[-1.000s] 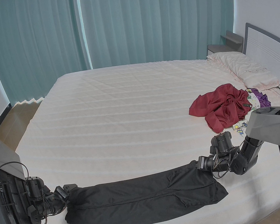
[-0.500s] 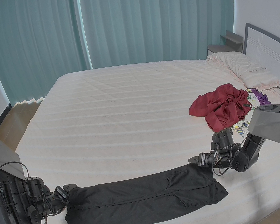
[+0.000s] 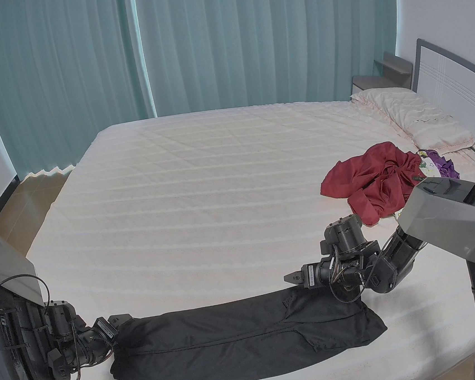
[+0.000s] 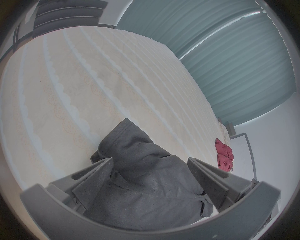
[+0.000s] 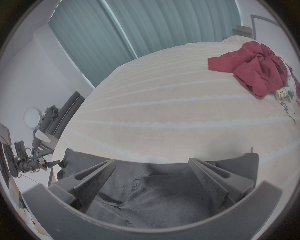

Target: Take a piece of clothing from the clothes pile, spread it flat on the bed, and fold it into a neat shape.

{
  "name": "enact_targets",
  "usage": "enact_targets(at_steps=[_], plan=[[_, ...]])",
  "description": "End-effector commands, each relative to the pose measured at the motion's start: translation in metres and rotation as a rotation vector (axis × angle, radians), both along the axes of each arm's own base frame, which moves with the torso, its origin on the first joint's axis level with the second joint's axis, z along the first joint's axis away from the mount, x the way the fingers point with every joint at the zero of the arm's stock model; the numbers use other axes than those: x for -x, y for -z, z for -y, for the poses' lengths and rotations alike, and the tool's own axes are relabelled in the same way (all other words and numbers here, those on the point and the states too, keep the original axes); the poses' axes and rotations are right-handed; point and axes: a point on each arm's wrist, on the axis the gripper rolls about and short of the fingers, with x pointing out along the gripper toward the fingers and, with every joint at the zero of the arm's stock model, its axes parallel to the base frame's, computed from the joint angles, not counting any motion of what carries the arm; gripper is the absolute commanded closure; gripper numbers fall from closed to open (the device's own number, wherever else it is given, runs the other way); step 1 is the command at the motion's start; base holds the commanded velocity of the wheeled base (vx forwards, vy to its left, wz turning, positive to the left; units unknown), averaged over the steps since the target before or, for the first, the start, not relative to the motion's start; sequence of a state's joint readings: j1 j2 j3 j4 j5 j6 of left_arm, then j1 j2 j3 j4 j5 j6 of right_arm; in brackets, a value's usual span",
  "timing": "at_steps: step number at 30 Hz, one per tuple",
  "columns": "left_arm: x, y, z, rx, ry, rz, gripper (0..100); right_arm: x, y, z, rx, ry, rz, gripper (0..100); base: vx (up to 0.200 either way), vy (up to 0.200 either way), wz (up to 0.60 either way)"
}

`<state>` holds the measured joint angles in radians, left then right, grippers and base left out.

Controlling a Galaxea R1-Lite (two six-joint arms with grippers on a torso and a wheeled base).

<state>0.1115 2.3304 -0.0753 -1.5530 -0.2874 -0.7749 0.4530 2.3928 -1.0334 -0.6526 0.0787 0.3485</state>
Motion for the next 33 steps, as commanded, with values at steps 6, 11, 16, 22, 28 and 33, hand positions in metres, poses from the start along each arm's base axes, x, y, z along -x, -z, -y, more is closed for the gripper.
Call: enact_targets(at_steps=[6,11,16,22,28,33], plan=[[0.001,0.004,0.0,-0.016,0.011,-0.01,0,0.0,0.028,-0.023,0.069,-0.066,-0.011,0,0.0,0.0,0.0],[0.001,0.004,0.0,-0.018,0.012,-0.008,0,0.003,0.032,-0.029,0.097,-0.101,-0.002,0,0.0,0.0,0.0],[0.001,0.004,0.0,-0.017,0.012,-0.01,0,0.0,0.039,-0.033,0.152,-0.089,0.023,100,0.0,0.0,0.0],[0.001,0.004,0.0,-0.018,0.012,-0.008,0,0.001,0.038,-0.033,0.157,-0.093,0.034,100,0.0,0.0,0.0],[0.001,0.004,0.0,-0.019,0.013,-0.008,0,-0.003,0.033,-0.035,0.159,-0.072,0.061,100,0.0,0.0,0.0],[0.001,0.004,0.0,-0.019,0.013,-0.008,0,-0.005,0.029,-0.036,0.141,-0.069,0.099,100,0.0,0.0,0.0]])
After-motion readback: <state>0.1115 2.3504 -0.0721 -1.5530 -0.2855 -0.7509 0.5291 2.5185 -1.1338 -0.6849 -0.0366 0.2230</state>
